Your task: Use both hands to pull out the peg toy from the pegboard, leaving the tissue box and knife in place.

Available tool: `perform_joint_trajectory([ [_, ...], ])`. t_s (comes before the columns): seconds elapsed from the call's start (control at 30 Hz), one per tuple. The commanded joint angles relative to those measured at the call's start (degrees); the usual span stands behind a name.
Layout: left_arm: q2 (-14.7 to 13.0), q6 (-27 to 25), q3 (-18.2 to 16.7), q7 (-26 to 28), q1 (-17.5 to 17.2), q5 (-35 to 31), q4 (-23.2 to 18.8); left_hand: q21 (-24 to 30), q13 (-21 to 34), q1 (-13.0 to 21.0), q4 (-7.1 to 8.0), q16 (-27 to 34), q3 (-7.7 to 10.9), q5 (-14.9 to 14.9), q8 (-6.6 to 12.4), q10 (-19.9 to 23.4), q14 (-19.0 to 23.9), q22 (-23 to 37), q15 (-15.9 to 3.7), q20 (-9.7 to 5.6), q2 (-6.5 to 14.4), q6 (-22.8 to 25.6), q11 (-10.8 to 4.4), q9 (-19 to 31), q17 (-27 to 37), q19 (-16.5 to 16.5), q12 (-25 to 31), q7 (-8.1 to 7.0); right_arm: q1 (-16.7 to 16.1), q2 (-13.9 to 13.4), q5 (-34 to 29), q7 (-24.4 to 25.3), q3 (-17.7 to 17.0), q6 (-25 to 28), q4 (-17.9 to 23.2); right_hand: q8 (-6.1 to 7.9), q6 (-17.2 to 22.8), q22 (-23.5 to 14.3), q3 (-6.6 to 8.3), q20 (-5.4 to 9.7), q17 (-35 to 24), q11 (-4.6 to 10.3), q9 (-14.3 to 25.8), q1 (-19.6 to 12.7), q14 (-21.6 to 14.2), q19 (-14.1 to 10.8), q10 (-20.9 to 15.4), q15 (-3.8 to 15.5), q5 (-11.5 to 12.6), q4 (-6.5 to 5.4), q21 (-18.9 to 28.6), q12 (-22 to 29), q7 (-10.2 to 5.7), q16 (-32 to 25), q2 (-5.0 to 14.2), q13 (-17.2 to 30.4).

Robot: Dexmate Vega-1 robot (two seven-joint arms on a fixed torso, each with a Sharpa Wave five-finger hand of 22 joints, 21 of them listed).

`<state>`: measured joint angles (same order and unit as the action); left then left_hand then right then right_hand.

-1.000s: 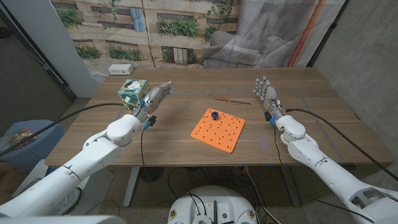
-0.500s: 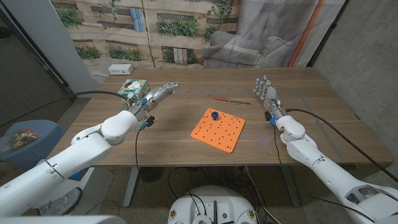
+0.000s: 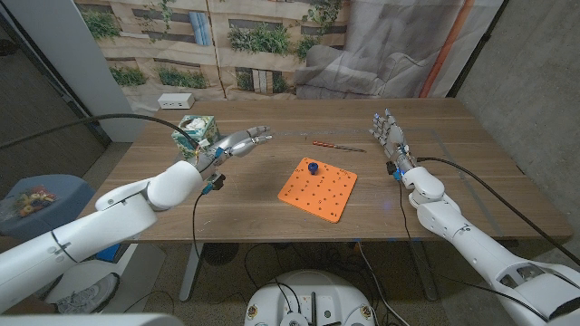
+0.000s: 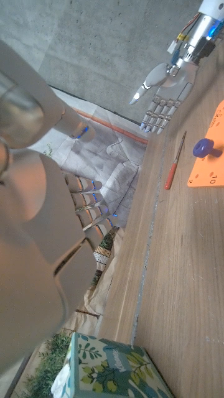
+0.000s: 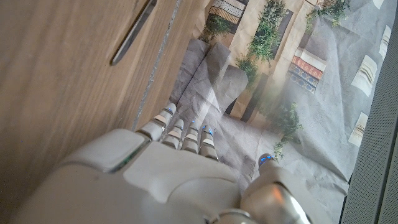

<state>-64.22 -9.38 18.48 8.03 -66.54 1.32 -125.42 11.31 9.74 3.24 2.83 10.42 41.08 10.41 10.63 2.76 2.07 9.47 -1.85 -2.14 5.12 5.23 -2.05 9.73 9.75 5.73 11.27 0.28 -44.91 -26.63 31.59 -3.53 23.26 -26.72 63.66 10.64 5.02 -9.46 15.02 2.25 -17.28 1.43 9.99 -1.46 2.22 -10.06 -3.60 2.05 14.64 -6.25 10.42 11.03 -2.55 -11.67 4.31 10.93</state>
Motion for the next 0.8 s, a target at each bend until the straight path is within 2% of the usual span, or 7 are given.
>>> perform_joint_trajectory([
  [0.03,-2.93,-2.62,2.12,-1.14,-0.43,-12.40,-3.83,-0.02,0.25,-1.16,0.92,0.23,0.05,-0.02,0.09,0.19,0.29,0.27,-1.44,-4.84,5.03,0.17,-0.60,0.24,0.34,0.55,0.01,-0.59,0.96,0.22,-0.28,-0.42,0.17,-0.61,-2.13,0.13,0.52,-0.09,0.04,1.46,0.09,-0.04,0.08,-0.12,-0.23,-0.14,-0.28,2.11,0.21,-0.35,0.18,0.21,0.01,-0.22,0.61,-0.04],
  [0.17,-2.77,-0.41,4.32,-2.20,0.83,-17.52,-3.22,-0.05,0.25,-1.48,1.44,0.19,-0.06,0.00,0.07,0.20,0.29,0.28,-1.71,-5.26,4.92,0.28,-0.60,0.24,0.36,0.58,-0.06,-0.95,0.96,0.14,-0.25,-0.38,0.20,-0.31,-2.16,0.13,0.56,-0.09,0.04,1.44,0.15,-0.05,0.08,-0.13,-0.24,-0.14,-0.26,2.03,0.22,-0.38,0.18,0.20,0.05,-0.22,0.65,-0.05],
  [0.3,-1.41,1.55,5.62,-3.28,1.21,-19.28,-2.61,-0.09,0.25,-1.64,1.77,0.16,-0.08,0.03,0.04,0.32,0.32,0.28,-1.85,-5.51,4.88,0.35,-0.87,0.24,0.35,0.57,-0.05,-1.04,1.48,0.25,-0.26,-1.14,0.48,-0.35,-2.88,0.13,0.59,-0.09,0.04,1.49,0.23,-0.03,0.08,-0.12,-0.22,-0.15,-0.22,2.08,0.24,-0.42,0.20,0.17,0.00,-0.21,0.66,-0.06],
  [0.8,-1.48,3.84,7.22,-4.76,-1.05,-30.43,-3.51,-0.36,0.26,-2.23,3.02,0.03,-0.26,0.07,0.00,0.56,0.19,0.33,-2.43,-6.22,4.70,0.69,-1.08,0.24,0.37,-0.02,-0.12,-1.62,1.71,0.34,0.53,-2.95,0.59,-0.63,-3.70,0.09,0.59,-0.08,0.01,1.57,0.45,0.03,0.07,-0.11,-0.07,0.20,-0.21,2.17,0.27,-0.53,0.09,0.14,-0.04,-0.16,0.69,-0.07],
])
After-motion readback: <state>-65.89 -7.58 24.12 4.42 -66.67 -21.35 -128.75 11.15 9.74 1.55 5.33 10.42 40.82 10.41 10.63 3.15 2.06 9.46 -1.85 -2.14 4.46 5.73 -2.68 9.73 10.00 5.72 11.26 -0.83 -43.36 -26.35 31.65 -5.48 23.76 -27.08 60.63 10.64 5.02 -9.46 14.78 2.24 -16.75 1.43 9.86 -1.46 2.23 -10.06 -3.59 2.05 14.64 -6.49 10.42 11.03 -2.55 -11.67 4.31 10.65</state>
